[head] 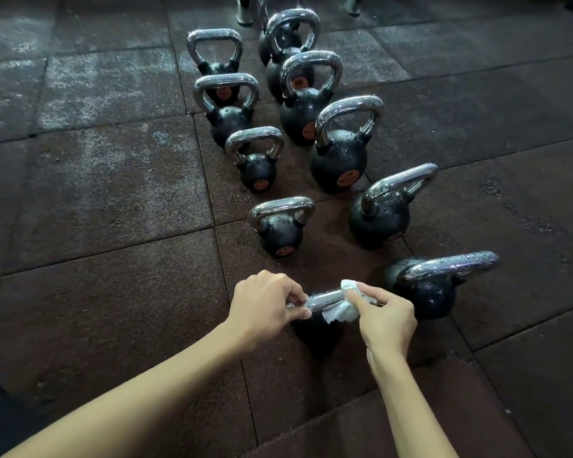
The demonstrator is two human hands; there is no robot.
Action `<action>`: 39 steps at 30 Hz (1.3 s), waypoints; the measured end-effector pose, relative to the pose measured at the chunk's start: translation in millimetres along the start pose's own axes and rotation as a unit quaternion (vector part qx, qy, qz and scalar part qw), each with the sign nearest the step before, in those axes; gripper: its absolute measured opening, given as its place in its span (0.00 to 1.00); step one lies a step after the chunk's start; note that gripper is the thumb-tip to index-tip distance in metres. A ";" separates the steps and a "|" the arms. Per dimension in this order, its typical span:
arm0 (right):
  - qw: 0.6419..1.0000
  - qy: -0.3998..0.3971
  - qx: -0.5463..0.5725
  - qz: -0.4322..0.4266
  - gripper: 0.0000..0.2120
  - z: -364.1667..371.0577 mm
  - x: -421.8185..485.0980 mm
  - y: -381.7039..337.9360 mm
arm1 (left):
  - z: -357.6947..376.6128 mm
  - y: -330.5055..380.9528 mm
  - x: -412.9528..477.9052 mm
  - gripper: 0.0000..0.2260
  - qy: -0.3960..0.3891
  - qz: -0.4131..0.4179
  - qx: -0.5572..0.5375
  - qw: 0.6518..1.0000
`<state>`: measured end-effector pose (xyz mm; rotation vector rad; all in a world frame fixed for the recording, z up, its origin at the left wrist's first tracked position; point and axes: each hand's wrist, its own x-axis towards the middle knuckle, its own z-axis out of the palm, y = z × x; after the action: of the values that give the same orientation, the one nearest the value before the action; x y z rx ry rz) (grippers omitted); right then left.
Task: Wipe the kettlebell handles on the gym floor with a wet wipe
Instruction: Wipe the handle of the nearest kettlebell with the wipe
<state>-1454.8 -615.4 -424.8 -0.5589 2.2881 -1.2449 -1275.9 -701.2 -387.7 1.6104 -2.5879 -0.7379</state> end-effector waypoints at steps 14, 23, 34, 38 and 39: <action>0.974 -0.083 -0.106 -0.181 0.08 -17.8 12.6 1.4 | -5.4 6.1 4.7 0.19 -0.034 0.036 0.010 0.999; 0.974 -0.058 -0.095 -0.199 0.07 -17.2 12.1 9.9 | -9.6 13.3 19.5 0.18 -0.064 0.044 0.018 0.997; 0.979 -0.040 -0.041 -0.195 0.07 -14.5 3.2 16.7 | 3.1 9.5 12.3 0.16 -0.049 0.080 0.020 0.995; 0.956 -0.072 -0.059 -0.278 0.08 1.6 -20.3 16.2 | 0.8 -21.7 -5.7 0.12 -0.041 0.090 0.043 0.994; 0.966 -0.073 -0.044 -0.245 0.08 4.3 -17.2 17.2 | 1.5 -30.7 -11.6 0.11 -0.037 0.091 0.042 0.994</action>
<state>-1440.7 -600.0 -437.9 -1.2665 2.1563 -1.2635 -1244.9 -702.0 -398.4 1.3649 -2.8063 -0.6953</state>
